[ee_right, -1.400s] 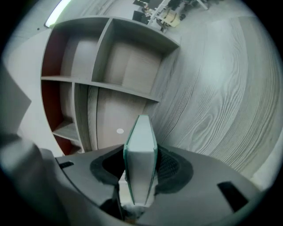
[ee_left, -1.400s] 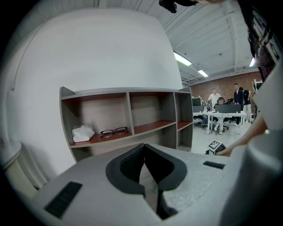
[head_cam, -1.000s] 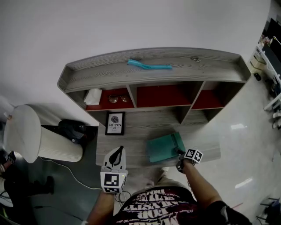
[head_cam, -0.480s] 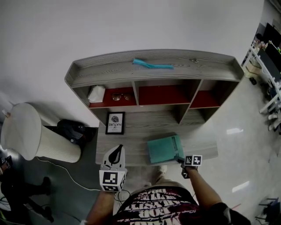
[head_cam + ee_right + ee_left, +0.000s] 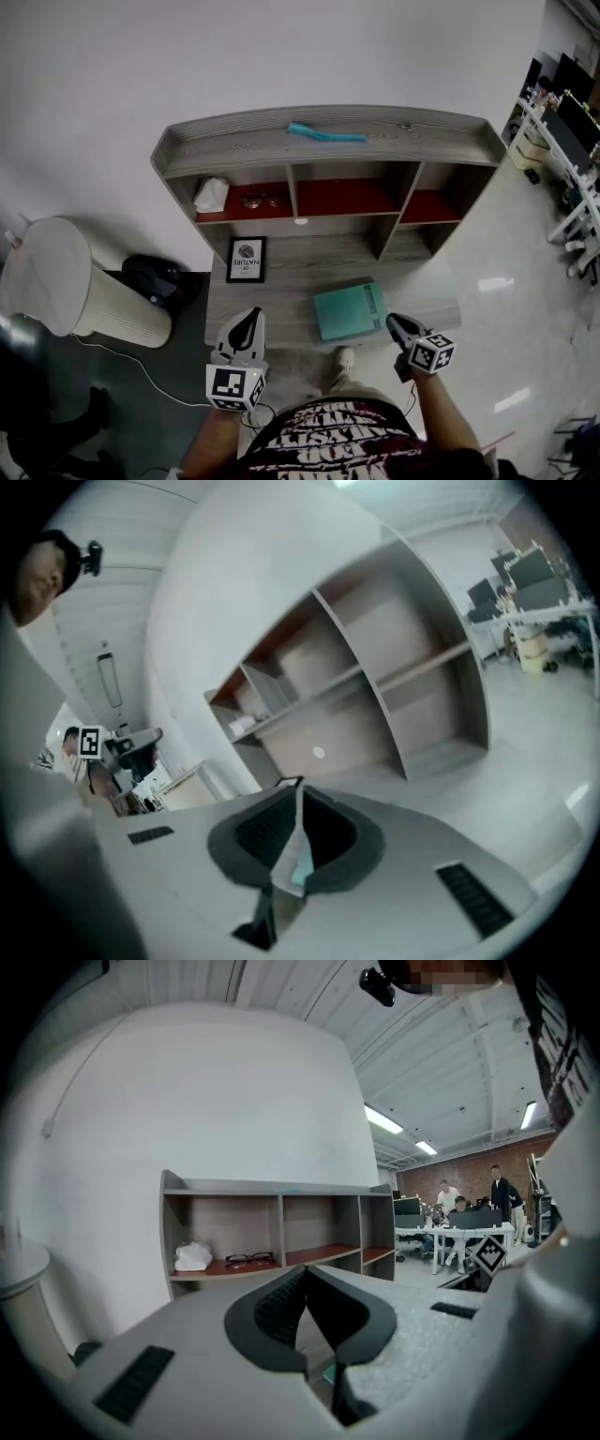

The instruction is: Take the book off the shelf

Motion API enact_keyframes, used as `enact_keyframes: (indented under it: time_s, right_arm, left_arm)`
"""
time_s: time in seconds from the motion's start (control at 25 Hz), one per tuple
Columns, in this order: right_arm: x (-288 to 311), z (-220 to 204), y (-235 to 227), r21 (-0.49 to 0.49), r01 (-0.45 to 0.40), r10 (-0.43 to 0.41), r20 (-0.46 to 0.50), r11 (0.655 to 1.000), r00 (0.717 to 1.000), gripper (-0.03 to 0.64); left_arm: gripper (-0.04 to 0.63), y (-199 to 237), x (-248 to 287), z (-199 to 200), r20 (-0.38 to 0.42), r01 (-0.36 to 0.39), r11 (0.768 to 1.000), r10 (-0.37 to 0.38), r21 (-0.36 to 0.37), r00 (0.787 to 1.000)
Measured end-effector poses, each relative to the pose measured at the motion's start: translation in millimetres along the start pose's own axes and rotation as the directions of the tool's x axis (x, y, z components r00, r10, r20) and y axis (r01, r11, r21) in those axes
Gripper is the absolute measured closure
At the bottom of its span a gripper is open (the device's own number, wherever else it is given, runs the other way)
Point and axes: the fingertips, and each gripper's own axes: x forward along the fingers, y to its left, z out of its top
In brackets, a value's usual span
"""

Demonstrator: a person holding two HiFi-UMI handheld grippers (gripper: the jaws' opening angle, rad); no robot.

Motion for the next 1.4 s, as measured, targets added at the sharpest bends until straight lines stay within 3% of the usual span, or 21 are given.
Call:
enact_keyframes:
  time_s: [0.04, 0.2, 0.36, 0.8, 1.0, 1.2, 1.4]
  right_arm:
    - [-7.5, 20.3, 14.9, -0.065, 0.001, 0.001, 0.039, 0.998, 0.999, 0.611]
    - [-35.5, 81.7, 54.6, -0.311, 0.083, -0.039, 0.145, 0.947, 0.989, 0.614]
    - [-59.7, 116.3, 84.1, -0.422, 0.105, -0.013, 0.215, 0.900, 0.977, 0.614]
    - [-90.4, 138.1, 141.7, -0.471, 0.051, 0.062, 0.220, 0.881, 0.974, 0.614]
    - [-89.3, 135.5, 155.8, -0.421, -0.019, 0.127, 0.231, 0.907, 0.965, 0.614]
    - [-86.3, 134.7, 145.0, -0.438, 0.000, 0.097, 0.200, 0.899, 0.975, 0.614]
    - [-80.9, 138.3, 150.7, -0.461, -0.024, 0.126, 0.193, 0.887, 0.973, 0.614]
  left_arm:
    - [0.589, 0.2, -4.0, 4.6, 0.021, -0.004, 1.000, 0.004, 0.002, 1.000]
    - [0.589, -5.8, -17.7, 17.7, 0.090, 0.013, 1.000, -0.011, -0.026, 0.996]
    - [0.591, -8.7, -30.3, 23.4, 0.095, 0.015, 0.998, -0.010, -0.055, 0.995]
    - [0.589, -15.8, -60.8, 33.6, 0.109, -0.027, 0.999, 0.029, -0.019, 0.994]
    - [0.591, -20.2, -63.7, 25.8, 0.079, -0.033, 0.999, 0.034, -0.015, 0.996]
    - [0.590, -29.5, -51.7, 28.0, 0.096, -0.057, 0.993, 0.047, 0.102, 0.994]
    - [0.589, -40.4, -39.9, 27.6, 0.101, -0.037, 0.994, 0.027, 0.102, 0.995]
